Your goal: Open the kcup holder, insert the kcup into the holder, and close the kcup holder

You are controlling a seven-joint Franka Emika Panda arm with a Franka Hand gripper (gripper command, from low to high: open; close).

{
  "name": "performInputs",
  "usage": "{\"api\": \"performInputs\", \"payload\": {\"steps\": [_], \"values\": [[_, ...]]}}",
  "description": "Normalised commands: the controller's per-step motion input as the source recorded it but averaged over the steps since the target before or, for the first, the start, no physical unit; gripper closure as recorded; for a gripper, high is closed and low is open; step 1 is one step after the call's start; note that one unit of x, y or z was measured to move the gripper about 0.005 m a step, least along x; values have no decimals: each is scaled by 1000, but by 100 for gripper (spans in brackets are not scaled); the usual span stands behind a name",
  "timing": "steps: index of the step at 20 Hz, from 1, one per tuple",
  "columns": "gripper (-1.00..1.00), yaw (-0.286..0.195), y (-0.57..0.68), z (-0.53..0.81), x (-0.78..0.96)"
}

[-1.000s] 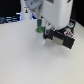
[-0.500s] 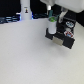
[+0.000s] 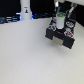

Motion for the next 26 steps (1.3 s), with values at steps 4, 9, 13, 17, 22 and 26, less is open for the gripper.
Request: {"api": "performInputs", "payload": {"steps": [4,9,13,17,22,26], "values": [[100,111,300,-99,-599],[100,99,55,-187,-549],[100,91,0,-276,-414],[100,97,132,-244,-314],[100,96,302,-26,-95],[100,21,51,-10,74]]}}
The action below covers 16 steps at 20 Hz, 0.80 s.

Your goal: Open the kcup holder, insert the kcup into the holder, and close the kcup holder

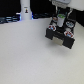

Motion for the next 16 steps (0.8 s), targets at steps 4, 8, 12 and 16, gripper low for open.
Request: {"api": "performInputs", "payload": {"steps": [4,8,12,16], "values": [[100,0,-158,-196,3],[100,0,-136,-174,18],[100,0,-33,-170,139],[100,12,123,-205,159]]}}
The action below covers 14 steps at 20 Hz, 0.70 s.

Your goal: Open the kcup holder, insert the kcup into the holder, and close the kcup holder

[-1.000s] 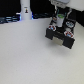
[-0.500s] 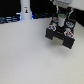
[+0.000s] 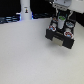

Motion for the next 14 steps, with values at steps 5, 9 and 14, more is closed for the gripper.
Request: {"api": "performInputs", "payload": {"steps": [5,9,14], "values": [[100,31,92,-117,147],[100,32,41,-187,58],[-100,70,63,-97,8]]}}
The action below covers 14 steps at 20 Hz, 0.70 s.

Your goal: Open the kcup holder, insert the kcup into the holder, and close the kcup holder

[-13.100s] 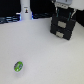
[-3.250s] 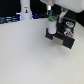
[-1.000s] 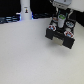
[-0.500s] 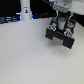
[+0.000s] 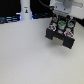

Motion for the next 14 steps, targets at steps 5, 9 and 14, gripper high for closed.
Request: {"api": "performInputs", "payload": {"steps": [5,9,14], "values": [[-100,98,85,134,61],[-100,97,-42,480,150],[-100,68,-355,636,395]]}}
